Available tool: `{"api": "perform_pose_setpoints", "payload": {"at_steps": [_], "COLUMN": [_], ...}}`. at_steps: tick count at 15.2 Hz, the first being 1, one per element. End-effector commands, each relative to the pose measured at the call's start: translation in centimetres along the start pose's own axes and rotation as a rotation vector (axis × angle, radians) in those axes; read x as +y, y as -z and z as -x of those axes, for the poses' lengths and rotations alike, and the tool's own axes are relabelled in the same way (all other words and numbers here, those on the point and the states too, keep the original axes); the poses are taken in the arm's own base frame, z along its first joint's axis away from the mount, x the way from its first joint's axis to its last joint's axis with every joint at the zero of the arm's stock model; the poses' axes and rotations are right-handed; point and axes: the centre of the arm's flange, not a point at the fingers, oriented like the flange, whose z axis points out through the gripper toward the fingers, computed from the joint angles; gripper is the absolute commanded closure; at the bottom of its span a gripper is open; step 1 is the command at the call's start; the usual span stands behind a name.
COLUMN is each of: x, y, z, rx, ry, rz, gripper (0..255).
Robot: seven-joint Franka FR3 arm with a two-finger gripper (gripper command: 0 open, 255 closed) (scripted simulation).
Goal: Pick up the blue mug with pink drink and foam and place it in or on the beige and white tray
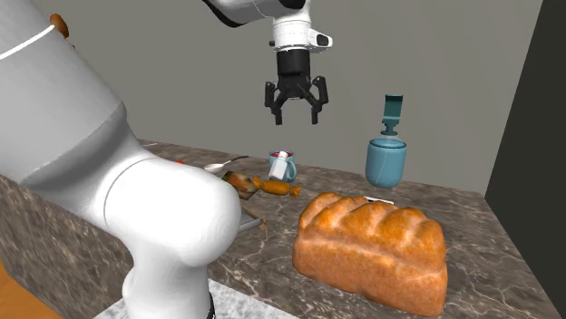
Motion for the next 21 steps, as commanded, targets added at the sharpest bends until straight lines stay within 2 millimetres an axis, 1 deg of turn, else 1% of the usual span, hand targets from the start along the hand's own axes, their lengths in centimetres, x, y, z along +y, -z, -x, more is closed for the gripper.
{"api": "perform_pose_setpoints", "payload": {"at_steps": [1,7,13,20,21], "x": [-0.6,-3.3,-7.4,-13.6,-13.8], "y": [-1.4,-4.8,-8.2,-12.2,-12.3], "z": [-2.1,-8.6,-14.4,-19.9,-20.1], "rx": [0.003,0.006,0.010,0.014,0.014], "ry": [0.074,0.289,0.503,0.753,0.761], "rz": [0.000,0.000,0.000,0.000,0.000], "gripper": [0,0,0,0,0]}}
